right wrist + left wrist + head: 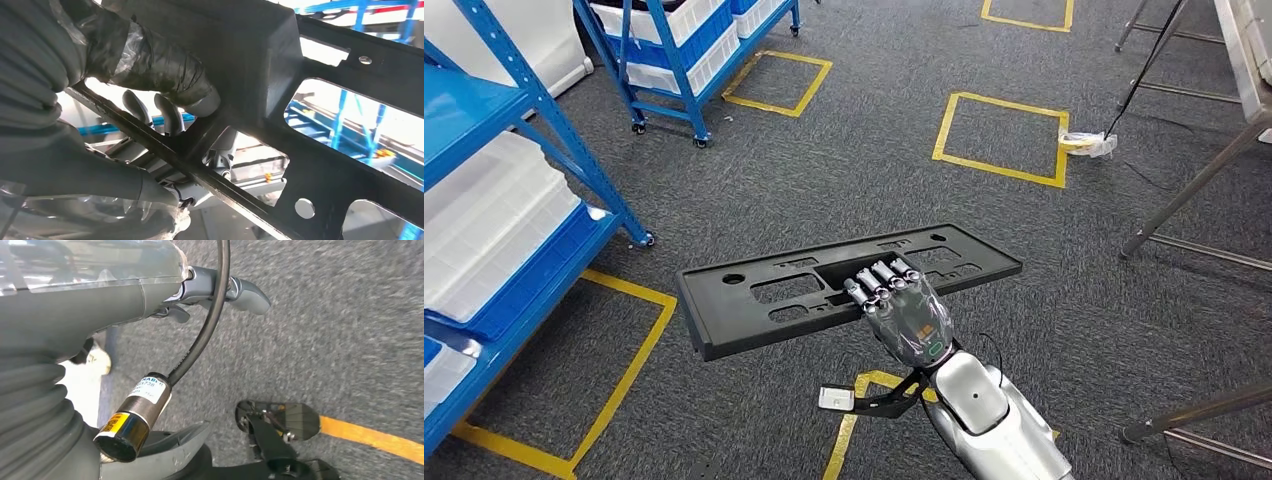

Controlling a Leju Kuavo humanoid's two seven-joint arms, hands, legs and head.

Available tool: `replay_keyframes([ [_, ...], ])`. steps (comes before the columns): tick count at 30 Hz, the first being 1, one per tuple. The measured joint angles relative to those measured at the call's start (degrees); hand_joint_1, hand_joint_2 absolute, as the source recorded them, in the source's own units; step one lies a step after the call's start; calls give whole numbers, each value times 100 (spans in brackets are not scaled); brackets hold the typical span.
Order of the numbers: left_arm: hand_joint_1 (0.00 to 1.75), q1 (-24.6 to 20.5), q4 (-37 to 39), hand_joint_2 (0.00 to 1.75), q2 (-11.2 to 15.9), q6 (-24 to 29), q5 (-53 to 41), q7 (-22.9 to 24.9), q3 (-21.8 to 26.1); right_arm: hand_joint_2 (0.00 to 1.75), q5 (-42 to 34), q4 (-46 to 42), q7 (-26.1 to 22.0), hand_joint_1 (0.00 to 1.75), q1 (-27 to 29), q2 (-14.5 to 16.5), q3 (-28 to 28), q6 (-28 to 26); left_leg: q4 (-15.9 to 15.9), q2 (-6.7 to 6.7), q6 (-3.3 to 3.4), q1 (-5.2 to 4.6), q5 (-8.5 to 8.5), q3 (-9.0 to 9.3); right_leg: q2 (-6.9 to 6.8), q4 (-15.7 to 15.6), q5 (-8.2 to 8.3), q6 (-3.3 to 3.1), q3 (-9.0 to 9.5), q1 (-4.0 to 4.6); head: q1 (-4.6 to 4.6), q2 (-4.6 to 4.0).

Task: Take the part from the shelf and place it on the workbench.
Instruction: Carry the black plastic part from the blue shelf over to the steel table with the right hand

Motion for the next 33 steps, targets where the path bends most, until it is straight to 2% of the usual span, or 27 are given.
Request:
replay_keyframes([
  [1,0,-9,0,175,-2,-2,4,3,0,175,4,-1,4,175,-6,-8,0,0,-48,-42,17,-4,-19,18,69,-3,21,43,-35,-19,-1,0],
  [2,0,-21,-1,175,-8,-6,8,5,0,175,9,-3,7,175,-10,-20,0,0,-92,15,36,-12,-8,35,144,-22,47,92,-61,-36,-2,0],
  [3,0,-34,-1,175,-18,-11,12,9,1,175,14,-4,10,175,-11,-40,0,-1,-124,91,69,-8,20,54,121,-24,57,132,-76,-42,-2,0],
  [4,0,-39,-2,175,-33,-20,16,12,1,175,20,-3,14,175,-23,-61,0,-1,-173,166,107,-1,50,78,-9,22,24,164,-103,-29,4,0],
  [5,0,-42,-2,175,-54,-27,16,14,2,175,25,-1,19,175,-47,-80,0,-2,-221,253,147,4,78,99,-199,163,-73,191,-173,-13,14,0],
  [6,0,-43,-2,175,-73,-33,17,20,2,175,28,2,23,175,-78,-92,0,-2,-249,339,175,3,95,112,-428,420,-230,211,-292,-7,22,0],
  [7,0,-40,-2,175,-90,-37,17,28,2,175,29,7,28,175,-113,-98,0,-1,-256,425,193,-9,96,114,-583,762,-417,239,-460,-8,31,0],
  [8,0,-37,-2,175,-103,-37,17,36,2,175,29,13,33,175,-137,-104,0,0,-253,520,202,-18,91,112,-652,1127,-580,263,-635,-24,32,0],
  [9,0,-37,-2,175,-110,-37,17,44,2,175,28,22,36,175,-150,-113,0,0,-250,614,202,-22,83,112,-681,1386,-659,283,-754,-41,33,0],
  [10,0,-39,-2,175,-118,-37,17,48,2,175,27,34,39,175,-156,-125,0,0,-247,703,198,-24,74,114,-700,1458,-637,299,-776,-55,33,0],
  [11,0,-45,-2,175,-125,-38,17,48,2,175,27,43,41,175,-159,-137,0,0,-244,785,189,-24,64,119,-727,1297,-514,307,-678,-64,34,0],
  [12,0,-52,-2,175,-134,-38,17,48,2,175,27,49,42,175,-168,-146,0,0,-239,859,172,-24,50,129,-787,935,-327,307,-470,-66,34,0],
  [14,0,-69,-2,175,-152,-39,19,48,2,175,27,51,43,175,-210,-153,0,0,-223,982,122,-43,15,146,-1022,181,-81,252,-62,-26,33,0],
  [15,0,-79,-2,175,-160,-38,21,48,2,175,28,51,43,175,-236,-154,0,0,-216,1033,91,-56,-2,155,-1095,-27,-35,213,43,3,32,0],
  [16,0,-87,-2,175,-165,-38,27,47,2,175,29,55,44,175,-259,-157,0,-1,-215,1084,60,-70,-13,163,-1121,-96,-43,175,66,32,31,0],
  [18,0,-103,-2,175,-173,-37,53,46,2,175,38,66,49,175,-287,-165,0,-1,-212,1164,-2,-67,-46,178,-988,-112,-18,109,56,35,31,0],
  [19,0,-109,-2,175,-176,-36,65,46,2,175,41,73,55,175,-301,-169,0,-1,-169,1110,-29,-54,-95,168,-924,-133,-5,77,61,20,30,0],
  [20,0,-117,-2,175,-179,-34,76,46,2,175,45,80,61,175,-323,-170,0,0,-41,995,-48,-37,-192,119,-864,-154,12,33,69,3,29,0],
  [22,0,-115,-2,175,-180,-29,86,48,2,175,47,94,70,175,-375,-169,0,-1,610,668,-73,-13,-546,-174,-733,-168,28,-27,77,-11,27,0],
  [24,0,-96,-2,175,-180,-27,95,51,2,175,47,116,72,175,-399,-167,0,-1,1379,534,-85,-9,-821,-566,-575,-153,29,-48,74,0,25,0],
  [25,0,-87,-2,175,-180,-26,98,52,2,175,47,130,72,175,-398,-167,0,-1,1528,521,-84,-9,-801,-665,-489,-144,27,-48,74,6,26,0],
  [26,0,-84,-2,175,-180,-26,97,52,2,175,47,144,72,175,-398,-167,0,0,1434,511,-77,-9,-662,-653,-402,-131,25,-46,74,8,26,0],
  [27,0,-86,-2,175,-179,-25,97,52,2,175,47,152,72,175,-399,-167,0,0,1124,471,-65,-5,-437,-538,-313,-114,19,-38,74,6,25,0],
  [29,0,-91,-2,175,-175,-21,95,52,2,175,47,160,73,175,-409,-167,0,-1,336,209,-32,17,-69,-213,-150,-62,1,-5,52,-2,28,0],
  [30,0,-93,-2,175,-173,-19,95,52,2,175,47,161,73,175,-416,-166,0,-1,81,95,-20,27,13,-104,-77,-40,1,25,24,-9,28,0],
  [31,0,-94,-2,175,-171,-18,95,52,2,175,47,163,73,175,-420,-166,0,-1,-34,21,-8,26,22,-56,-11,-29,9,59,-6,-20,30,0],
  [33,0,-101,-2,175,-172,-11,99,54,2,175,46,178,77,175,-426,-167,0,-1,-68,109,28,8,38,-40,121,-51,51,141,-49,-40,28,0],
])
